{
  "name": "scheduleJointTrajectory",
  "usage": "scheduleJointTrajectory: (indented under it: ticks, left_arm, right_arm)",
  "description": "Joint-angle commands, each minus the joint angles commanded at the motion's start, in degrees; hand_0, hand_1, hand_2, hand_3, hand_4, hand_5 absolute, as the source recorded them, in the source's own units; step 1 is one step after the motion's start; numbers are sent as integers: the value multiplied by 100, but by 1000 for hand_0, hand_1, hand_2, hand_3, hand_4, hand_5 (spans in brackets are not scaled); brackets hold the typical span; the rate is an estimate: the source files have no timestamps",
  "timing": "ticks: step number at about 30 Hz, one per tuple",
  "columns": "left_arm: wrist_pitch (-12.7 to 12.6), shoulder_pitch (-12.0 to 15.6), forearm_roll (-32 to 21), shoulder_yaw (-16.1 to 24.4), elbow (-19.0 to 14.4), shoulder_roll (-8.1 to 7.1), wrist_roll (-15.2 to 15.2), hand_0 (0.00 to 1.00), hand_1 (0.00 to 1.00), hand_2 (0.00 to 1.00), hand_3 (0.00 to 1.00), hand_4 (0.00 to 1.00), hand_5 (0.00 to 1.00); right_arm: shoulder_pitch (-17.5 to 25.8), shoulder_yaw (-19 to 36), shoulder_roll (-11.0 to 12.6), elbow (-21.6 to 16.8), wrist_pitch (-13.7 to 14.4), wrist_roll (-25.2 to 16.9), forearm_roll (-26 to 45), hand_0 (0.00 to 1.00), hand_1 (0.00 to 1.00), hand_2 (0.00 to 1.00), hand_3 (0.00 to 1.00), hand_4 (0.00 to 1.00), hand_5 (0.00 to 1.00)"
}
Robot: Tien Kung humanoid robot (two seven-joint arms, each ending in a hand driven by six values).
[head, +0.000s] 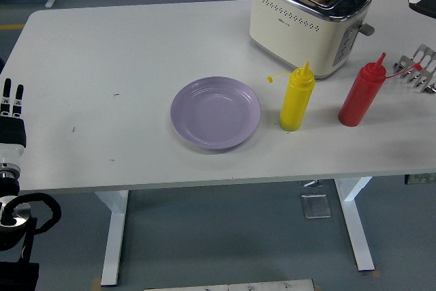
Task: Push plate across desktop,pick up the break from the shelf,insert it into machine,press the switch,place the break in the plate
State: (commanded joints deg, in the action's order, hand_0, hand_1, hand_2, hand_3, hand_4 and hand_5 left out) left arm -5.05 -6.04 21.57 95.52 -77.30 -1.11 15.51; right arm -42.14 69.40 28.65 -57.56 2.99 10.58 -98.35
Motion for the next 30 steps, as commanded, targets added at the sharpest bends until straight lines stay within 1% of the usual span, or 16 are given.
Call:
scheduleJointTrajectory:
  ticks: [3,4,6,8,9,10,15,16,19,21,22,24,30]
  left_arm:
    - [0,13,5,-5,8,-1,-1,849,858,861,796,577,998]
    - [0,16,6,-7,8,-2,-1,848,859,861,795,578,998]
    - [0,20,8,-12,9,-4,0,848,859,861,795,578,998]
    - [-1,23,9,-18,11,-6,0,848,859,861,795,578,998]
    - [-2,25,9,-21,11,-7,1,848,859,861,795,578,998]
    - [-4,28,9,-26,11,-9,1,848,859,860,797,579,998]
    - [-5,33,12,-72,15,-22,-3,848,859,860,797,579,998]
    - [-5,30,13,-80,16,-24,-4,848,858,859,797,578,998]
    - [-11,17,15,-81,21,-32,-1,848,858,859,797,578,998]
    - [-15,11,15,-76,23,-36,2,848,858,859,797,578,998]
    - [-17,6,16,-73,25,-37,4,848,859,860,797,577,998]
    - [-19,-6,18,-71,28,-40,4,848,859,860,797,577,998]
    - [-22,-19,21,-36,28,-47,7,848,858,859,798,577,998]
  right_arm:
    - [-53,-51,-45,3,312,-172,158,738,752,943,998,651,536]
    - [-75,-76,-59,6,388,-215,190,806,801,971,998,715,485]
    - [-134,-133,-91,21,498,-291,246,806,801,971,998,715,485]
    - [-238,-216,-144,65,544,-342,296,806,801,971,998,715,485]
    - [-325,-282,-185,111,522,-354,319,806,801,971,998,715,485]
    - [-415,-346,-226,159,487,-359,336,828,809,942,998,749,441]
    - [-875,-693,-443,416,245,-344,346,828,809,942,998,749,441]
    - [-989,-779,-496,487,184,-332,338,835,812,890,915,754,430]
    - [-1336,-998,-687,747,-61,-263,201,835,812,890,915,754,430]
    - [-1490,-1048,-780,862,-179,-228,117,835,812,890,915,754,430]
    - [-1570,-1039,-854,936,-246,-202,61,836,807,872,874,757,418]
    - [-1717,-1019,-994,1069,-387,-138,-45,836,807,872,874,757,418]
    - [-2028,-1120,-1247,1264,-641,4,-166,834,803,864,869,773,409]
